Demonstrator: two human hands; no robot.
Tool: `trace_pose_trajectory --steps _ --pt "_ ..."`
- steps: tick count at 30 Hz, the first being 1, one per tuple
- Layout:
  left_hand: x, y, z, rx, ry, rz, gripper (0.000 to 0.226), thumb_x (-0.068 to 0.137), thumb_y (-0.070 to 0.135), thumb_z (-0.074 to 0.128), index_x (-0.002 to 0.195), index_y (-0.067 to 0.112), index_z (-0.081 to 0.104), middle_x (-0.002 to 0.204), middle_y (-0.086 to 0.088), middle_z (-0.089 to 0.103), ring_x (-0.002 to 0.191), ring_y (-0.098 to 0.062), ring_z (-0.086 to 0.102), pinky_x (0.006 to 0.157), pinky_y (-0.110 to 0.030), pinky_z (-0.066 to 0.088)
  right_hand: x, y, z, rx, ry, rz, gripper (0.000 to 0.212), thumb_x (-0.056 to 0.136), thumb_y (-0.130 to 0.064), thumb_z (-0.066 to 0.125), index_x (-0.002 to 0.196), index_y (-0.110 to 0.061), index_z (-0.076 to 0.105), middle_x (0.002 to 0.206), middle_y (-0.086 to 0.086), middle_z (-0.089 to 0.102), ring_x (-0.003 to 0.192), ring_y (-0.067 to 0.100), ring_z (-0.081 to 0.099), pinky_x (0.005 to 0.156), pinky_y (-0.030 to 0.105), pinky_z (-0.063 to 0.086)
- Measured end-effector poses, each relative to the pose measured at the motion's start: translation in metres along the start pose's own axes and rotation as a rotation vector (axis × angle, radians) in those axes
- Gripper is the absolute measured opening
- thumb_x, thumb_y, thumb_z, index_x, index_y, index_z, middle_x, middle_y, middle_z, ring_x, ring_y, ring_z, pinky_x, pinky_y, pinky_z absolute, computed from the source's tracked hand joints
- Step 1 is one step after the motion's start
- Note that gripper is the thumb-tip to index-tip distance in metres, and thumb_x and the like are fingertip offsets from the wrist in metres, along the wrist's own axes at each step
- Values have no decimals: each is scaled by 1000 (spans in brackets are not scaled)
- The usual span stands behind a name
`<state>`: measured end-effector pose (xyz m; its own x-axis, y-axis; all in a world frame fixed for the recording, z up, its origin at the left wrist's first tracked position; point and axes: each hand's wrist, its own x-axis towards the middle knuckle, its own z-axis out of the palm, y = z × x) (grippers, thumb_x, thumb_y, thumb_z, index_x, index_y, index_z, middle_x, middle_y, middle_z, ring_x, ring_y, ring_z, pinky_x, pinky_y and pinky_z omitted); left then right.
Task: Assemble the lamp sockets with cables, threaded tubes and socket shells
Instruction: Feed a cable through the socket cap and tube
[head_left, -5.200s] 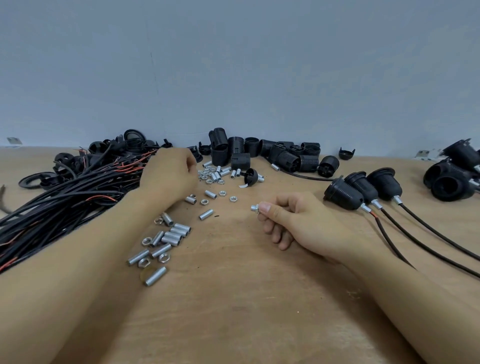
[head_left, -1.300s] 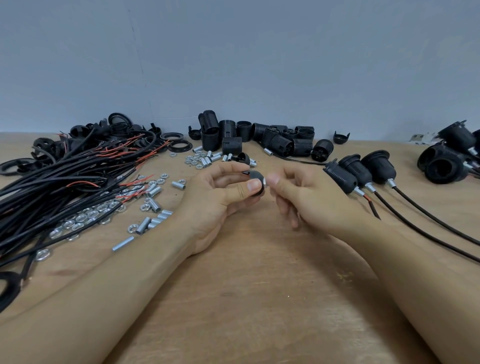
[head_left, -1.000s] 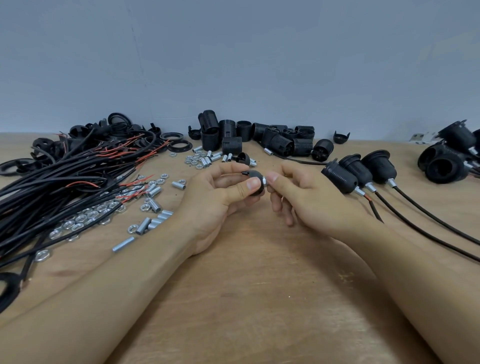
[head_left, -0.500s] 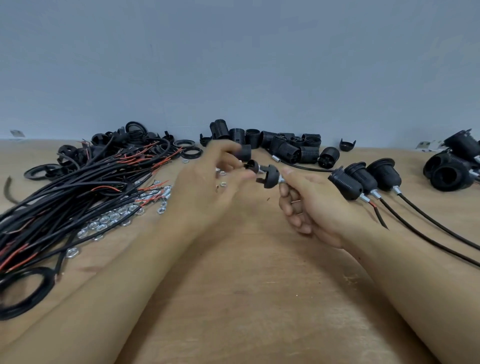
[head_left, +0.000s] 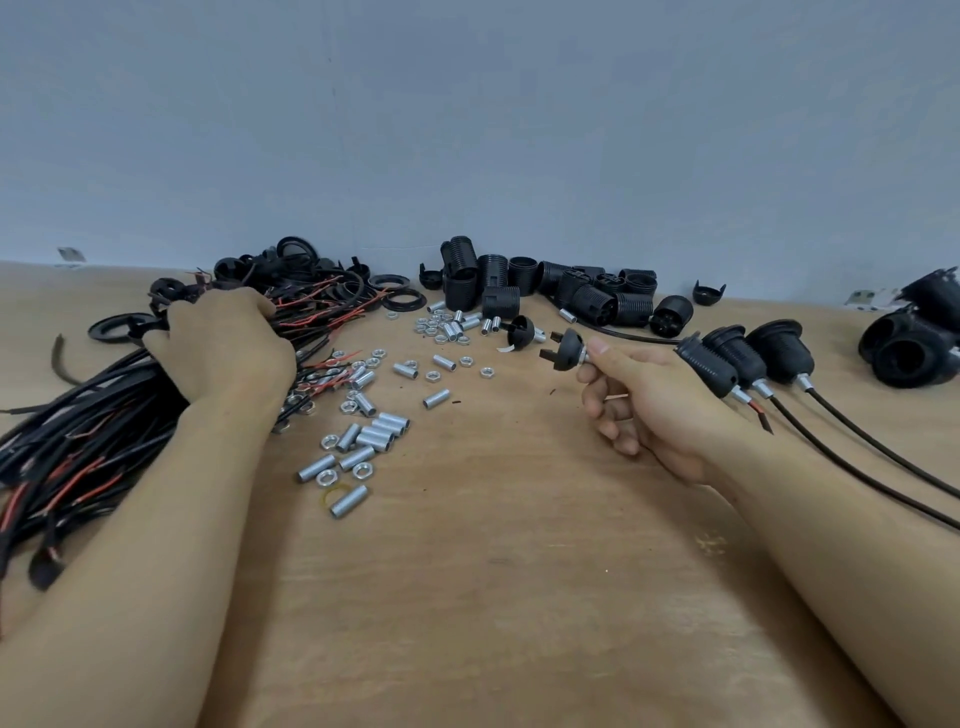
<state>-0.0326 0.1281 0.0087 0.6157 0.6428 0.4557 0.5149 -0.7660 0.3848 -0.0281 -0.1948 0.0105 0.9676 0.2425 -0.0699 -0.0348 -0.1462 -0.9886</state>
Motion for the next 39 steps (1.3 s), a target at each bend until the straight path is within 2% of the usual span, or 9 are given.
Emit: trace_pose_trajectory --steps 6,12,16,20,23,25,33,35,39 --pt "-6 7 2 -122 139 173 23 92 9 61 104 22 77 109 -12 69 110 -40 47 93 -47 34 1 0 0 -17 -21 7 34 102 -39 47 85 -11 57 58 4 56 42 13 45 33 21 32" --pt "-40 52 -24 -631 610 888 14 94 4 65 93 8 79 88 -11 71 79 -31 62 72 -41 47 1 0 -1 24 -31 -5 34 102 -39 48 84 -11 56 61 6 57 43 16 47 34 21 34" --pt "-97 86 -26 -791 433 1287 18 93 -3 61 96 6 77 94 -11 72 84 -26 64 73 -38 50 0 -4 -3 267 -54 19 35 104 -37 42 80 -14 53 70 8 65 49 19 58 36 21 39" --pt "-117 94 -20 -840 243 1432 18 83 -13 69 94 -1 76 100 -14 73 88 -30 70 74 -39 54 -2 -9 -8 527 -110 19 35 106 -34 35 80 -14 48 70 4 70 57 16 67 46 23 50" --pt "-122 95 -18 -895 166 1482 12 85 -10 69 91 -2 76 99 -17 72 87 -32 69 76 -39 55 0 -9 -12 637 -114 -38 35 105 -33 36 78 -14 49 108 17 72 88 28 72 65 33 58" --pt "-122 93 -18 -939 132 1472 10 86 -6 67 88 -2 76 98 -16 72 84 -31 68 76 -36 54 3 -10 -15 656 -86 -67 36 104 -34 39 77 -15 50 112 15 71 92 29 71 75 36 58" --pt "-130 92 -18 -1099 -77 1382 20 83 -3 59 99 -1 71 93 -6 68 77 -17 63 74 -26 52 1 -15 -24 795 -181 9 30 101 -37 41 79 -18 48 62 -5 37 46 8 32 38 18 28" --pt "-128 92 -13 -1107 -188 1157 21 84 -2 57 97 5 71 86 1 69 72 -12 64 68 -29 54 -1 -17 -25 794 -257 28 30 99 -37 42 77 -18 50 60 -6 33 44 6 24 36 17 22" --pt "-123 99 -7 -1253 -565 370 14 100 31 57 98 23 68 89 2 74 69 -13 69 64 -33 56 -6 -18 -22 659 -396 62 31 98 -36 43 74 -17 51 58 -5 33 45 6 17 36 18 16"
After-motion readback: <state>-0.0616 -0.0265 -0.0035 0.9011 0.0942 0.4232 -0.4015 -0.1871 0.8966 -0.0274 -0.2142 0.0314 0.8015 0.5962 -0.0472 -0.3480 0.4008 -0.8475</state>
